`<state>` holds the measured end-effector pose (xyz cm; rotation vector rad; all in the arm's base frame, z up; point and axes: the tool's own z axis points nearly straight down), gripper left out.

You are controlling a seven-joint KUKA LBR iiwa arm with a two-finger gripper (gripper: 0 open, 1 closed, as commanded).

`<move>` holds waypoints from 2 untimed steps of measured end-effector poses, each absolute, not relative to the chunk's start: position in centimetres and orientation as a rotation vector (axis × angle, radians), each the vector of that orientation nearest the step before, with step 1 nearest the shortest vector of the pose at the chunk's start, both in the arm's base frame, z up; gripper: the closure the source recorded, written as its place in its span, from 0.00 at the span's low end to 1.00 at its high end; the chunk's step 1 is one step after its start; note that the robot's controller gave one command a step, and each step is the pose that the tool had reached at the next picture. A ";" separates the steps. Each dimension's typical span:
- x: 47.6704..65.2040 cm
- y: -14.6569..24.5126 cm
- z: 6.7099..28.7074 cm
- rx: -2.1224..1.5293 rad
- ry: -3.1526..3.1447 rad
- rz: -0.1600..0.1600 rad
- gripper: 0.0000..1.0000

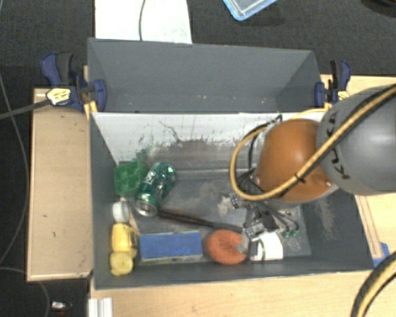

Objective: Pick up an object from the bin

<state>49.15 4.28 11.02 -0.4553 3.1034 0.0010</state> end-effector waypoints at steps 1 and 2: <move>49.7 5.7 9.1 0.004 3.138 0.002 0.00; 49.0 9.9 7.7 -0.106 3.131 0.003 1.00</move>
Offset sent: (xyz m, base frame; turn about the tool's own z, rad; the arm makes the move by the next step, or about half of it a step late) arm -0.0034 0.0564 -0.0342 0.2248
